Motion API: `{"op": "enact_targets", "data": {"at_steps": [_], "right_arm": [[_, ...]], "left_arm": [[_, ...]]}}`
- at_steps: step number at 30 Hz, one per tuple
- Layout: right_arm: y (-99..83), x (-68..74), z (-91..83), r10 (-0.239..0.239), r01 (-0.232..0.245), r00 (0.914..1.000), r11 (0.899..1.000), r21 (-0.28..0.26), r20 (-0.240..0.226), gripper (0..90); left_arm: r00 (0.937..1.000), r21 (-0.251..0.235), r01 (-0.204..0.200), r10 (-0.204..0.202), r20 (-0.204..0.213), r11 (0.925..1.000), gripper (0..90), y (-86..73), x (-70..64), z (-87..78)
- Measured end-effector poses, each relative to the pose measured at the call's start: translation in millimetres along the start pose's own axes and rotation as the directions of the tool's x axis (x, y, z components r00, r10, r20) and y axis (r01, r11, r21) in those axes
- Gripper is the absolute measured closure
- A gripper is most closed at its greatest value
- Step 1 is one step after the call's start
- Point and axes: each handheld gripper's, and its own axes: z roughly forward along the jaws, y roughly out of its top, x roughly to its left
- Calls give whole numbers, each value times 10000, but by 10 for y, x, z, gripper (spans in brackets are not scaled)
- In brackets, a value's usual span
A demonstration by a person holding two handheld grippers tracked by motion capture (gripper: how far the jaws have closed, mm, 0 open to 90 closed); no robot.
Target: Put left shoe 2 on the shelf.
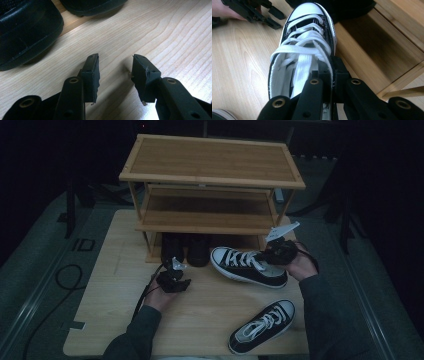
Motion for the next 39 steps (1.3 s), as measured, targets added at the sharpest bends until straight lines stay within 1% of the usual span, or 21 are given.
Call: {"op": "enact_targets", "data": {"at_steps": [3,4,7,10,16,22,29,34,39], "right_arm": [[20,10,-9,-83,83,10000,10000,12,38,881],[44,26,-16,-205,205,9998,9998,45,87,881],[66,37,-23,-264,263,9996,9996,76,93,881],[103,50,-37,-314,314,9995,9995,-59,-43,880],[166,71,-62,-367,363,9992,9990,-248,-162,881],[238,110,-85,-555,552,9984,9983,-181,-127,881],[305,130,-107,-568,563,9982,9981,-265,-207,880],[383,137,-150,-502,484,9980,9977,-484,-371,880],[442,147,-174,-565,538,9974,9966,-620,-442,880]], "left_arm": [[10000,-14,22,-22,5,10000,578,-2,-2,1],[10000,-18,24,-24,14,10000,578,-3,-2,1],[10000,-20,14,-14,16,10000,578,-3,-3,0],[10000,-37,13,-13,26,10000,578,-4,-1,1],[10000,-19,11,-11,32,10000,577,-3,-1,0],[10000,-20,-2,2,32,10000,577,-3,0,0],[10000,-20,-4,4,34,10000,577,-3,0,0],[10000,-23,-1,1,36,10000,577,-4,0,0],[10000,-21,-14,15,52,10000,577,-4,0,-1]]}}
